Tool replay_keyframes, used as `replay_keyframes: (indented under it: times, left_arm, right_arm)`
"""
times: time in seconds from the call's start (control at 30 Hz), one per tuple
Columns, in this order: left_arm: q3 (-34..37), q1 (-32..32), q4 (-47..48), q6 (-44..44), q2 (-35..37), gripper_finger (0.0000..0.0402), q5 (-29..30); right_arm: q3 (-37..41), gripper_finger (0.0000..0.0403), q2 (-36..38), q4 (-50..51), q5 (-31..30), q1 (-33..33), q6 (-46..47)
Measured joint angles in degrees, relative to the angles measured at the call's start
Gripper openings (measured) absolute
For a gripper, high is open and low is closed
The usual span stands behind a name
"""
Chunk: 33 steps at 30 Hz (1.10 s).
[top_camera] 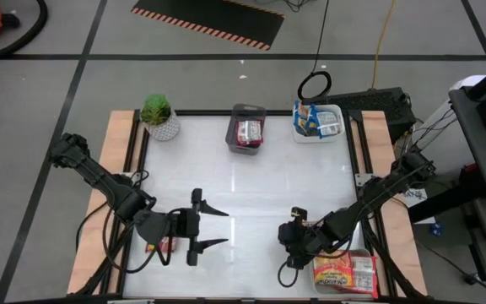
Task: Sort Maruchan noodles
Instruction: Put the right red noodle pack into the black bin
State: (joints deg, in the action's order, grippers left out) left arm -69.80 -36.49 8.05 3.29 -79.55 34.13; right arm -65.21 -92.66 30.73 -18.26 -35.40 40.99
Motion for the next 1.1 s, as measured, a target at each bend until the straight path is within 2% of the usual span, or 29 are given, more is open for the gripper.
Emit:
replay_keyframes:
  times: [0.13, 0.3, 0.57, 0.77, 1.1]
  left_arm:
    - [0.0, 0.0, 0.0, 0.0, 0.0, 0.0296, 0.0]
    - [0.0, 0.0, 0.1, 0.0, 0.0, 0.0296, 0.0]
    - [0.0, 0.0, 0.4, 0.0, 0.0, 0.0296, 0.0]
    - [0.0, 0.0, 0.5, 0.0, 0.0, 0.0296, 0.0]
    - [0.0, 0.0, 0.8, -0.6, 0.0, 0.0296, 0.0]
  right_arm:
    - [0.0, 0.0135, 0.0, 0.6, -2.7, 0.0, -1.3]
    - [0.5, 0.018, 0.0, 3.6, -5.4, 0.0, 0.2]
    - [5.0, 0.0249, 0.0, 3.8, -5.4, 0.7, 4.9]
    - [7.8, 0.0266, 0.0, 3.4, -3.3, 2.3, 8.1]
    - [9.6, 0.0267, 0.0, 3.4, 0.9, 3.4, 9.4]
